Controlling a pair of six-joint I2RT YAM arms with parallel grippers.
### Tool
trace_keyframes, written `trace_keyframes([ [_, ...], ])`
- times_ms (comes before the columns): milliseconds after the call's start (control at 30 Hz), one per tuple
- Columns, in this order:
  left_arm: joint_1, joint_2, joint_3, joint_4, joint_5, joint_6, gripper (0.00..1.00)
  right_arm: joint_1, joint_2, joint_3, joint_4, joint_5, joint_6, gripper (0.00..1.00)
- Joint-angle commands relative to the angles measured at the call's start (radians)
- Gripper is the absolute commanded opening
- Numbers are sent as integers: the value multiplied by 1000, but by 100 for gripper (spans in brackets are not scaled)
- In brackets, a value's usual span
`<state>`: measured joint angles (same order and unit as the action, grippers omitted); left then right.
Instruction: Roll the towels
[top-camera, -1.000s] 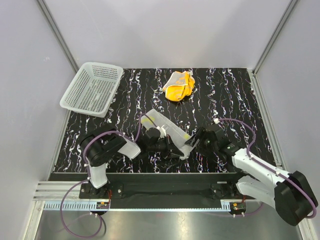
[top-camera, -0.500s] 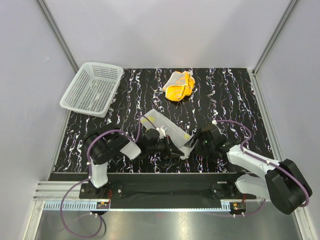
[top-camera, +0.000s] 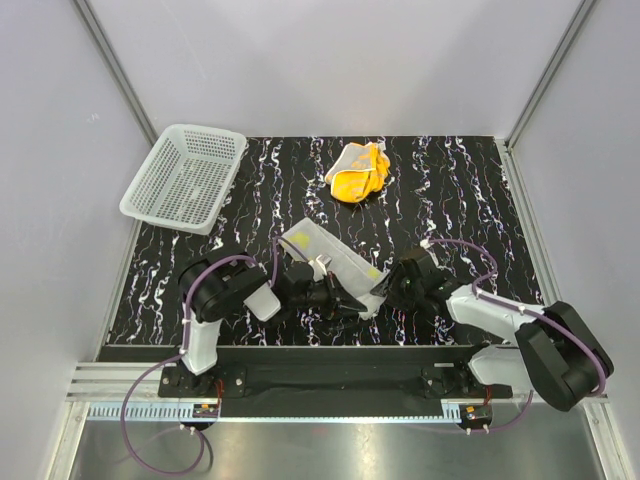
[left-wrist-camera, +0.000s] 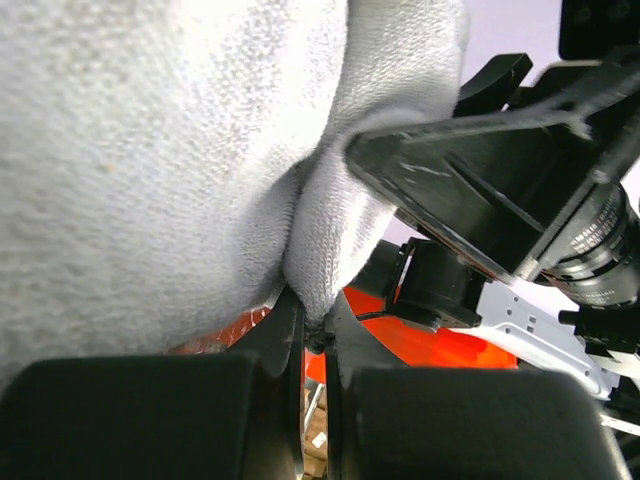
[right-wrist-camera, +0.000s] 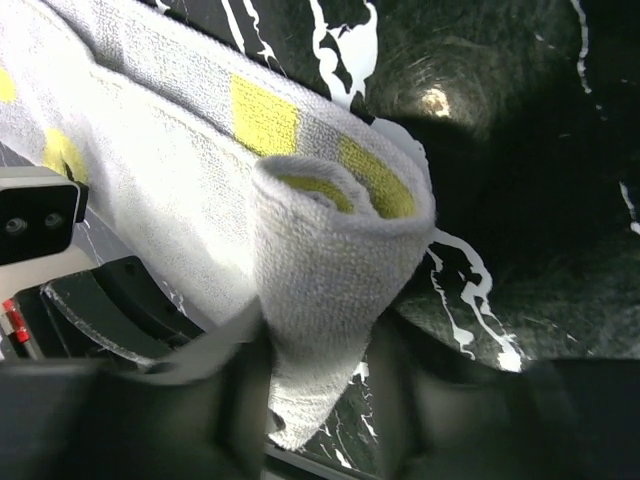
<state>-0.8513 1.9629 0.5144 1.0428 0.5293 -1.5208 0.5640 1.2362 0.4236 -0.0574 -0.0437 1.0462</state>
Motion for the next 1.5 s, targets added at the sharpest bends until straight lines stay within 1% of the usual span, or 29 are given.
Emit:
trace_keyframes([
  [0,6,-10,-1,65,32,1,1,7,31,36,31,36,-15,40],
  [67,8,-28,10,5,29,40,11,7,42,47,18,34,-20,35],
  [100,8,-53,19,-27,26,57,15,7,51,62,8,33,-29,31],
  [133,8,-65,30,-103,23,101,21,8,57,72,-17,33,-32,30],
  [167,8,-77,39,-145,21,126,33,7,60,81,-33,34,-35,29],
  [267,8,-131,64,-282,5,217,46,7,72,115,-91,38,-46,25],
  [300,8,-163,70,-317,-11,238,48,7,74,132,-107,39,-49,24],
  [333,8,-182,78,-405,-20,295,49,7,75,139,-139,39,-52,24],
  [367,8,-197,87,-456,-34,327,51,7,74,145,-151,39,-54,24],
  [400,8,-234,108,-511,-72,361,53,7,77,161,-163,38,-57,24],
  [433,8,-255,121,-630,-95,434,54,7,80,170,-189,38,-60,24],
  [467,6,-275,134,-692,-123,474,54,7,82,178,-202,36,-63,24],
  [500,6,-317,159,-752,-182,508,55,8,91,196,-215,30,-69,24],
  [533,5,-338,170,-855,-218,575,55,8,95,205,-243,27,-75,24],
  [567,0,-361,180,-904,-257,608,55,10,103,214,-255,22,-78,24],
  [600,-12,-412,217,-959,-372,646,55,8,115,230,-265,15,-84,24],
  [633,-31,-438,240,-1075,-446,730,55,8,121,236,-280,8,-89,24],
  [667,-78,-462,259,-1114,-518,770,55,8,126,242,-286,4,-92,24],
  [700,-107,-510,283,-1142,-660,809,55,8,140,254,-292,-5,-95,24],
  [733,-139,-533,289,-1162,-720,877,55,8,147,259,-303,-10,-97,24],
  [767,-199,-570,291,-1161,-768,908,55,8,161,265,-308,-13,-100,24],
  [800,-228,-585,289,-1149,-840,942,56,10,167,273,-312,-21,-103,24],
  [833,-258,-596,286,-1115,-868,1003,57,10,172,276,-314,-25,-104,24],
  [867,-303,-607,285,-1097,-887,1033,57,10,178,279,-315,-28,-106,24],
  [900,-321,-607,282,-1058,-899,1082,57,10,192,282,-315,-31,-109,24],
  [1033,-403,-553,289,-972,-873,1171,57,13,213,288,-312,-47,-106,24],
  [1167,-459,-428,325,-931,-885,1212,56,14,218,287,-318,-50,-107,24],
  [1300,-492,-362,349,-888,-899,1241,55,14,213,282,-325,-58,-107,24],
  [1467,-502,-296,388,-900,-920,1251,56,13,213,271,-321,-70,-104,24],
])
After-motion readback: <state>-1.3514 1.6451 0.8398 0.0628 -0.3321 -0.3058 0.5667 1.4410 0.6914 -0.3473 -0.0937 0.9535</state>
